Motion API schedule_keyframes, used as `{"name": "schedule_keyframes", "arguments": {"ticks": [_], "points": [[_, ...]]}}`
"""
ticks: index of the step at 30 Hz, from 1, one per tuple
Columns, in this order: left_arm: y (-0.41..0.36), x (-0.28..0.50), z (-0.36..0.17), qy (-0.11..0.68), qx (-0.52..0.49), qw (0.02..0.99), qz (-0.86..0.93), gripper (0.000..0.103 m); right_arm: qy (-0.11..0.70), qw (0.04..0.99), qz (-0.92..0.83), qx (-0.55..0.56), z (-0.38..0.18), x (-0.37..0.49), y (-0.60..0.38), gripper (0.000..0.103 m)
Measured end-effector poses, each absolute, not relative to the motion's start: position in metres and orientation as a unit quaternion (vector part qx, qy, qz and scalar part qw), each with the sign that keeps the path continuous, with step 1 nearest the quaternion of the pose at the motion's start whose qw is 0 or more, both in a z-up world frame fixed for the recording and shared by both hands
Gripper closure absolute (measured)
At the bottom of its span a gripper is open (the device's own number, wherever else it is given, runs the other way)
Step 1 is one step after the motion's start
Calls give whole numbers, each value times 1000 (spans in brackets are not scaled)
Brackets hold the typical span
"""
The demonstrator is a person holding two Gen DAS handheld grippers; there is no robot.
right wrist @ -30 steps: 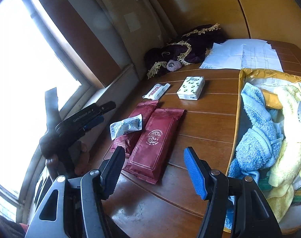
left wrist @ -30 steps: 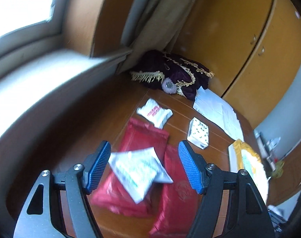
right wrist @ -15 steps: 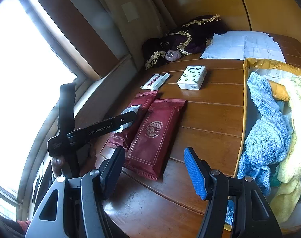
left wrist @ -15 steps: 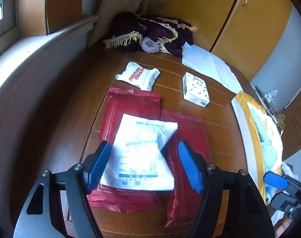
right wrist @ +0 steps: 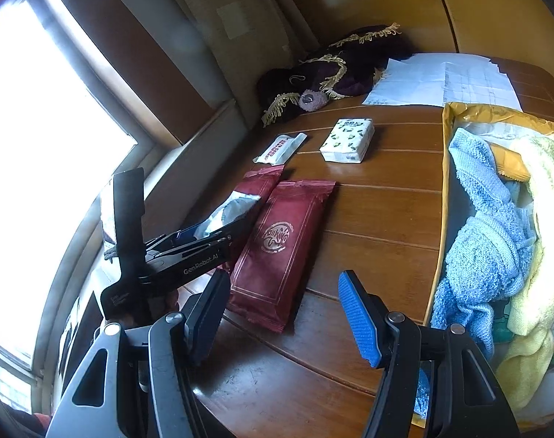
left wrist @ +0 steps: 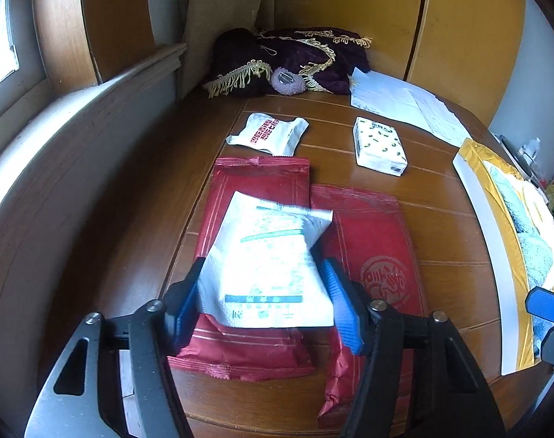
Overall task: Organize soft objects
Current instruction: 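Lower the left tool onto the white printed packet and grasp it, then grasp the maroon foil bag with the right tool while the left tool holds the white packet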
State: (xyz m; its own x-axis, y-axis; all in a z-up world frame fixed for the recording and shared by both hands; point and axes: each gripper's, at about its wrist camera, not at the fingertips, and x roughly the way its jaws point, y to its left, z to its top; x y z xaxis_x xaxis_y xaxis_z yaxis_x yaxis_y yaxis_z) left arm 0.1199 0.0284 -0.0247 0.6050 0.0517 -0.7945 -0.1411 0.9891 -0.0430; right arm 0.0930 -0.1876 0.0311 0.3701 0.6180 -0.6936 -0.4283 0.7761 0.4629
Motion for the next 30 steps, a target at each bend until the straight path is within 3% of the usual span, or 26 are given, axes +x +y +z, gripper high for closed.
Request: {"name": "schedule_keyframes", "arguments": {"ticks": [18, 30], "points": [[54, 90, -16, 419, -155, 893, 46, 52, 472, 815, 321, 103, 23, 98, -179, 39], [71, 72, -15, 404, -235, 884, 31, 52, 524, 805, 275, 45, -10, 138, -112, 39]]}}
